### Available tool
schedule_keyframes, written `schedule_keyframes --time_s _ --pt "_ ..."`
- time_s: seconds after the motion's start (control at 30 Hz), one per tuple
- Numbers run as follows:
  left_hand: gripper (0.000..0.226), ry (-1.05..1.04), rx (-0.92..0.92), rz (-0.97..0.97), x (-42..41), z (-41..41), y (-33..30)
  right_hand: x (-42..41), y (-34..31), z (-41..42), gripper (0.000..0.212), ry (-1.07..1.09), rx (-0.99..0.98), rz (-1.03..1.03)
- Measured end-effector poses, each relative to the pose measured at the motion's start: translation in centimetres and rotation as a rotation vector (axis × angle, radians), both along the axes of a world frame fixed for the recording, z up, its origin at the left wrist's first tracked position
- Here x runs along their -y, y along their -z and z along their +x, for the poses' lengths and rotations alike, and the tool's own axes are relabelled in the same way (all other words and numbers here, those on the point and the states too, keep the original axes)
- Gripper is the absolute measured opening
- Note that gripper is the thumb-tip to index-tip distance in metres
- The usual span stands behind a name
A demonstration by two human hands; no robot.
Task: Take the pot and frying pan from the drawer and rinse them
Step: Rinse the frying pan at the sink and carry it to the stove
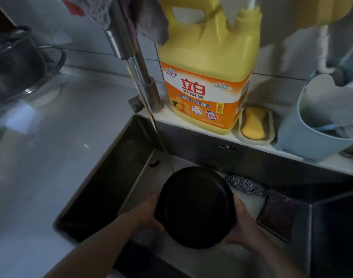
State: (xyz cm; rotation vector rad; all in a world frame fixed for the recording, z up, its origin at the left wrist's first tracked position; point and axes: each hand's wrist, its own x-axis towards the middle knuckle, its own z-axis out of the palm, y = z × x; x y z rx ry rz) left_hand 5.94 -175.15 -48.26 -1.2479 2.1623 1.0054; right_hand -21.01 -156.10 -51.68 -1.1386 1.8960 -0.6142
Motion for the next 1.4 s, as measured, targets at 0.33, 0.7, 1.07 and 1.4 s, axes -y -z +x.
schedule_keyframes --time_s 0.33,0.7,1.07,1.4 --pt "0.137 0.036 -0.138 0.006 0.2 0.0 1.3 0.5 0.4 -0.1 0.156 -0.02 0.036 -0.008" --pt "0.138 0.048 -0.196 -0.021 0.9 -0.4 -1.7 0.1 -2.0 -0.6 0.159 -0.001 0.139 -0.11" --pt "0.132 0.142 -0.204 0.035 2.1 -1.3 -10.3 -1.8 -8.6 -0.3 0.153 0.039 0.214 -0.049" --pt "0.131 0.181 -0.201 0.066 2.0 -2.4 -16.6 -3.4 -16.1 -0.5 0.126 0.138 0.377 -0.062"
